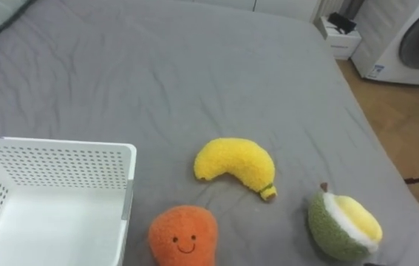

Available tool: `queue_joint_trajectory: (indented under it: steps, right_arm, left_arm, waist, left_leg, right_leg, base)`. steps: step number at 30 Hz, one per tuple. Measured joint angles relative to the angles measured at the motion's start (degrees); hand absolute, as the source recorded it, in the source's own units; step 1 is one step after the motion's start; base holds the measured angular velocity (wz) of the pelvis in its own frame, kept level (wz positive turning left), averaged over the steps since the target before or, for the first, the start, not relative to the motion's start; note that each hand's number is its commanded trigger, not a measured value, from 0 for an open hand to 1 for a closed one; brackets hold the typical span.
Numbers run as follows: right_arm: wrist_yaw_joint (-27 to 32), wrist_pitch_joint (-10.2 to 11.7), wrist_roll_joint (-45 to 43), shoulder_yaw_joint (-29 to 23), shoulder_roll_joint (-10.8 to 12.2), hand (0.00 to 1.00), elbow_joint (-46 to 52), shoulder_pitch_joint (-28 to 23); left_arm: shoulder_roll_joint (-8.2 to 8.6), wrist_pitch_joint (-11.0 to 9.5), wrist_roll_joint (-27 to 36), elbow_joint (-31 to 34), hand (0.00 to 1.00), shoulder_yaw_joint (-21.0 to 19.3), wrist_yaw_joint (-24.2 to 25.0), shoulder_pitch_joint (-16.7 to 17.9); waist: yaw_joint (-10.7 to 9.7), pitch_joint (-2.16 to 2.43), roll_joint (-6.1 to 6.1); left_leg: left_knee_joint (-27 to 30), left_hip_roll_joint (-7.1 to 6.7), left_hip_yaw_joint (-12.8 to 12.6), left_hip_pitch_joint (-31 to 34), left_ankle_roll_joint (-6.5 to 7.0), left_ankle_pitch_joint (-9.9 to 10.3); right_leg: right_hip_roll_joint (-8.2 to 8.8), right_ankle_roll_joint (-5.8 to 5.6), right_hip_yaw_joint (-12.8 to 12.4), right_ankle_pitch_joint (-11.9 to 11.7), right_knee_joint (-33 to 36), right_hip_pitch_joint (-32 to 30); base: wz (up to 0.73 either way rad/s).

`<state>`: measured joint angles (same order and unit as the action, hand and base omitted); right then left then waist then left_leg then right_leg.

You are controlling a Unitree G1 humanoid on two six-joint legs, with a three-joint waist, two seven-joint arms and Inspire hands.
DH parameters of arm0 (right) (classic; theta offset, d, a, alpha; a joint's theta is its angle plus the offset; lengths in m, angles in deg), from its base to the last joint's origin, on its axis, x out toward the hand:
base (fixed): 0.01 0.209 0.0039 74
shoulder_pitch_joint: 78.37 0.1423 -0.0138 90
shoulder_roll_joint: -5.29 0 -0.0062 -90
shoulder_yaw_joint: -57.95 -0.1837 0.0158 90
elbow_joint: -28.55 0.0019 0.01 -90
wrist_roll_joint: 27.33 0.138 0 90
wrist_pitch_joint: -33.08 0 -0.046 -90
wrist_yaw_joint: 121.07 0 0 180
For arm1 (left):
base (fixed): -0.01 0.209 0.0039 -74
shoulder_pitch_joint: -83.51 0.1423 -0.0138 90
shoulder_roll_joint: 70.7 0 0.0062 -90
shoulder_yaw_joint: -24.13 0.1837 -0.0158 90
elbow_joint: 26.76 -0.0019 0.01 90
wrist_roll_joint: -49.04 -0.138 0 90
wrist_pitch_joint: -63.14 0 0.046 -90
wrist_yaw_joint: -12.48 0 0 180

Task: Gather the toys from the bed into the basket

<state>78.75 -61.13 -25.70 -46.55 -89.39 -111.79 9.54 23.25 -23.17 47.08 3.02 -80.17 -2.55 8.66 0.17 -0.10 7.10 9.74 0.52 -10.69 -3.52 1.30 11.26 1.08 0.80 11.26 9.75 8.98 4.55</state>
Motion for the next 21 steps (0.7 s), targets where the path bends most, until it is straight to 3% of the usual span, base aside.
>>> queue_joint_trajectory:
  steps: [8,12,16,21]
  right_arm:
    - [0.7,0.0,-4.4,1.2,0.0,0.0,-0.2,2.5]
    - [0.8,0.2,-4.3,3.7,0.0,0.0,-3.0,3.9]
    - [0.8,0.4,-4.3,4.6,0.0,0.0,-3.6,4.1]
    - [0.8,0.4,-4.4,5.3,0.0,0.0,-5.3,4.4]
  left_arm:
    - [-0.04,0.2,-0.1,-0.1,0.0,1.0,1.0,0.1]
    - [-0.02,0.3,0.2,-0.1,0.0,1.8,1.0,-0.9]
    - [-0.03,0.3,0.2,0.1,0.0,2.9,1.0,-2.0]
    - [-0.25,0.3,0.2,1.1,0.0,3.8,1.0,-2.5]
  waist:
    - [0.5,0.13,0.04]
    - [0.5,-0.16,-0.65]
    - [0.4,0.12,-1.58]
    - [0.4,0.17,-1.85]
  left_leg:
    - [1.2,-0.06,1.7,3.6,0.02,0.0]
    - [1.9,0.07,2.4,5.3,0.09,0.0]
    - [2.1,-0.07,3.0,7.1,0.32,-0.1]
    - [3.0,0.0,3.0,9.3,0.44,-0.2]
  right_leg:
    - [0.42,0.04,2.0,-0.1,0.1,-2.6]
    - [0.57,0.04,2.7,-0.1,0.7,-3.8]
    - [0.79,0.03,3.3,-0.1,1.0,-5.1]
    - [0.9,0.03,3.3,-0.1,1.8,-7.5]
  base:
    - [0.12]
    - [0.08]
    - [0.07]
    - [0.01]
